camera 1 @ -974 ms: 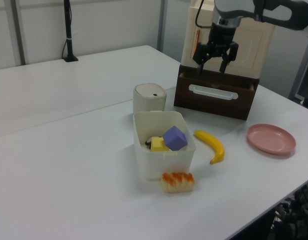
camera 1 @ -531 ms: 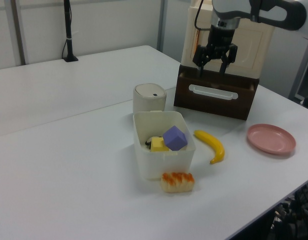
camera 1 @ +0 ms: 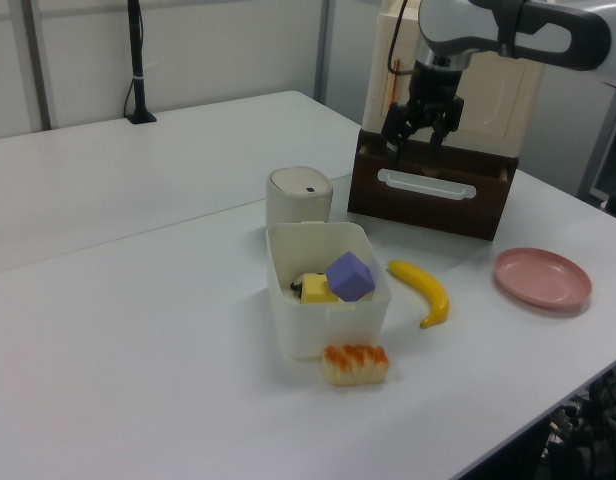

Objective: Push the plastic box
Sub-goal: 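Move the gripper down beside the rim of the cream plastic box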

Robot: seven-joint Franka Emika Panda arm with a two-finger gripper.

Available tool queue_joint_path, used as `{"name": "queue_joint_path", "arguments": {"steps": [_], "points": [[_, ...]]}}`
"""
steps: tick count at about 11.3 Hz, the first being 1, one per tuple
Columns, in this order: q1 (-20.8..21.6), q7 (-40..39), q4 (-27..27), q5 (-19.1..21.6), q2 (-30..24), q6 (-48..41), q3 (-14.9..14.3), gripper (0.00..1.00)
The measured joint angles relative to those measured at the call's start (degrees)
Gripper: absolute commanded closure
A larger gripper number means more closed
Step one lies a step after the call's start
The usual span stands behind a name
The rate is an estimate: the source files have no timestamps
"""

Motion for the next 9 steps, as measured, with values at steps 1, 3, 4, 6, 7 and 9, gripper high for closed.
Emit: {"name": "queue_joint_path", "arguments": {"steps": [1,3,4,6,7,9], "points": [[0.0,-5.6,-0.9,0.0,-0.7,0.1,0.0,0.0],[-0.1,-18.0,-2.8,0.0,-1.1,0.1,-0.1,0.0],[-0.1,-24.6,-3.8,0.0,-1.1,0.1,-0.1,0.0],[-0.1,-36.8,-6.2,-1.7,-1.1,0.3,-0.1,0.0],[-0.1,-42.7,-7.7,-3.7,-1.0,1.4,-0.1,0.0],[0.1,-52.4,-11.4,-5.3,-0.8,4.6,-0.1,0.0]]}}
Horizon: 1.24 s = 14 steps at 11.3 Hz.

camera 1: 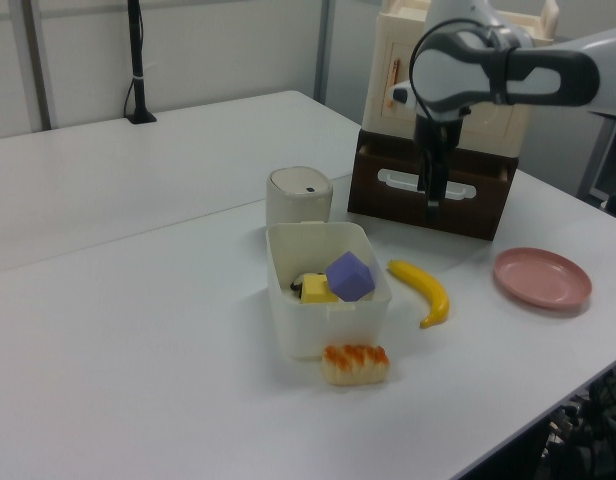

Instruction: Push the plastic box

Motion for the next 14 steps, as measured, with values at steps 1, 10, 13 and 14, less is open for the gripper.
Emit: {"name": "queue_joint_path", "arguments": {"steps": [1,10,13,14], "points": [[0.5,-2.3,-1.6,-0.1,0.2,1.9,0.0,0.0],[4.3,-3.5,-5.8,-1.1,2.7,5.3,0.1,0.0],[4.8,-3.5,-5.8,-1.2,4.1,5.3,0.1,0.0],[5.4,-3.3,-5.8,-1.2,4.7,5.3,0.1,0.0]]}}
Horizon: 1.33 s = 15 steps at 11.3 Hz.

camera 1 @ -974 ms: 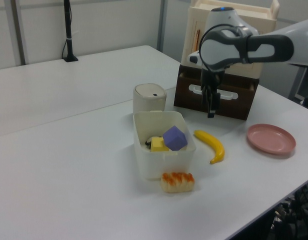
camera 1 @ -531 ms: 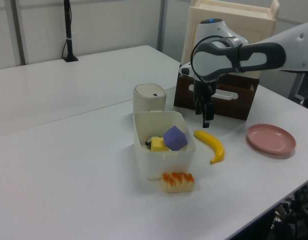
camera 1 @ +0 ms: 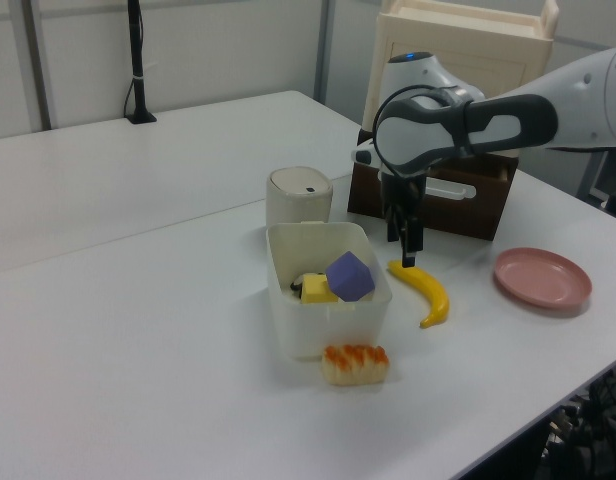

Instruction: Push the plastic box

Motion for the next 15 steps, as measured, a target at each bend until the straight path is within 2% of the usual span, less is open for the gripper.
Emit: {"name": "queue_joint_path", "arguments": {"steps": [4,10,15], "points": [[0.9,1.1,0.0,-2.0,0.8,2.8,0.0,0.0],[0.9,2.5,-0.2,-2.0,1.8,5.1,0.0,0.0],[2.9,7.1,-0.7,-2.0,3.1,5.1,0.1,0.0]]}}
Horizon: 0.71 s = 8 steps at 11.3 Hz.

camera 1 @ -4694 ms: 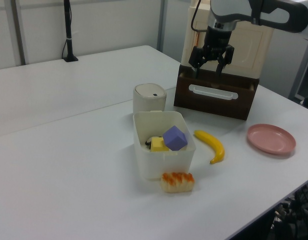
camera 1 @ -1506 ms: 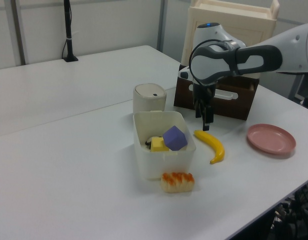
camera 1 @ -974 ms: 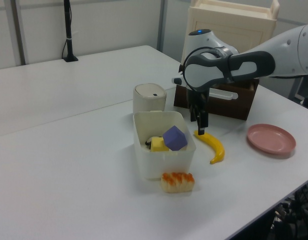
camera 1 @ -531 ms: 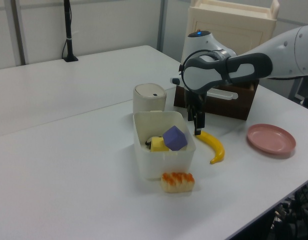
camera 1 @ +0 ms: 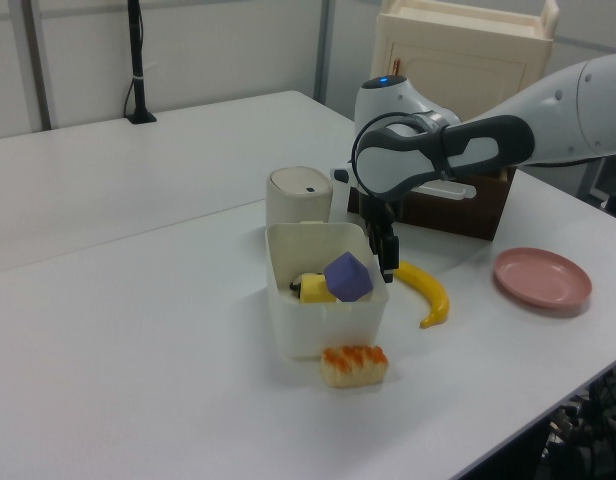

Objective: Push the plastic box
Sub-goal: 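Push the cream plastic box across the table away from the banana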

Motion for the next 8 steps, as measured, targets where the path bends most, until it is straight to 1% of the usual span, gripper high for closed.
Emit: {"name": "queue_joint_path", "arguments": {"steps": [2,5,6,8], "points": [[0.1,1.9,0.0,0.0,0.0,2.2,0.5,0.0],[0.3,7.2,0.0,0.0,1.1,6.9,2.9,0.0],[0.6,7.8,0.0,0.0,1.5,7.5,3.6,0.0],[1.7,8.7,0.2,0.0,1.8,8.0,4.1,0.0]]}}
